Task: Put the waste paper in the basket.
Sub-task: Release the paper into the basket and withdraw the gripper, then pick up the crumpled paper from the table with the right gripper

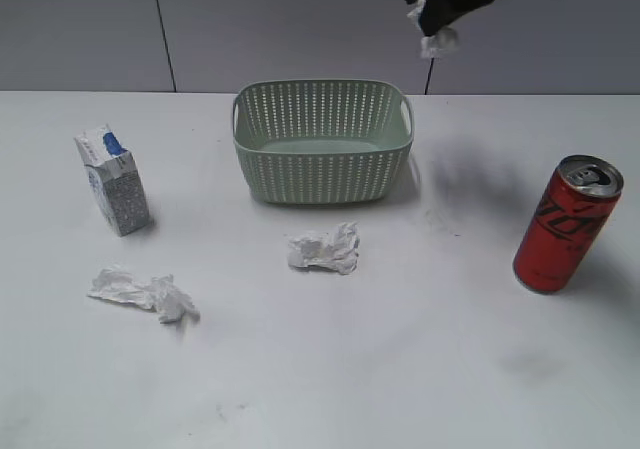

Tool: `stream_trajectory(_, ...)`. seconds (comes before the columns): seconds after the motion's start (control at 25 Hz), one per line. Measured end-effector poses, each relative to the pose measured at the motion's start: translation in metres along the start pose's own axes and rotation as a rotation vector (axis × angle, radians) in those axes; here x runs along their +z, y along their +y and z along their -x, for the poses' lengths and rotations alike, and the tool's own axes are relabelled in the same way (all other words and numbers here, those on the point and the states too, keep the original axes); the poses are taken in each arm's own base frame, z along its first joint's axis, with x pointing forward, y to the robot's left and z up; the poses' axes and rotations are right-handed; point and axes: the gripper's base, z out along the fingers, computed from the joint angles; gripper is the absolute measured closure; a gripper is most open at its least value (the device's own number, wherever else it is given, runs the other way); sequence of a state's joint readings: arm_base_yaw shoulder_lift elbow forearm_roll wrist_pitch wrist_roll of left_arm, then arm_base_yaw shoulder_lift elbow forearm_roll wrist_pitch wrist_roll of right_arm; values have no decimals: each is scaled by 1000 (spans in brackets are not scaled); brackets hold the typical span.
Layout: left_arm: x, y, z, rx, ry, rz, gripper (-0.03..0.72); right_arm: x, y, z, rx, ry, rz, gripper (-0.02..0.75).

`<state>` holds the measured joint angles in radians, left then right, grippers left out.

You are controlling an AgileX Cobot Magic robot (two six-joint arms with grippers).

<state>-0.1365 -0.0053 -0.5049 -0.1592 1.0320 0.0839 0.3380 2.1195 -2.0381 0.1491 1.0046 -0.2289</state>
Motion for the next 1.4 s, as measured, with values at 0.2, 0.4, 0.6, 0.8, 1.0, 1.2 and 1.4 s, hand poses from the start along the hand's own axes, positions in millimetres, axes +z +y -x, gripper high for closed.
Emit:
stream_trajectory(0.2, 0, 0, 0, 0, 0, 0, 100, 6, 64, 8, -113, -33, 71, 742)
stream_trajectory(0.4, 0, 0, 0, -1, 0, 0, 100, 31, 100, 11, -168, -97, 102, 734)
stream_trajectory(0.6, 0, 0, 0, 0, 0, 0, 100, 70, 98, -2, -169, -23, 97, 502)
stream_trajectory(0.8, 0, 0, 0, 0, 0, 0, 100, 76, 98, -5, -171, -4, 96, 131)
stream_trajectory(1.0, 0, 0, 0, 0, 0, 0, 100, 67, 91, -6, -161, 30, 94, 114)
stream_trajectory(1.2, 0, 0, 0, 0, 0, 0, 100, 23, 60, -2, -87, 50, 81, 120)
stream_trajectory(1.4, 0, 0, 0, 0, 0, 0, 100, -32, 53, -10, -116, 56, 82, 153)
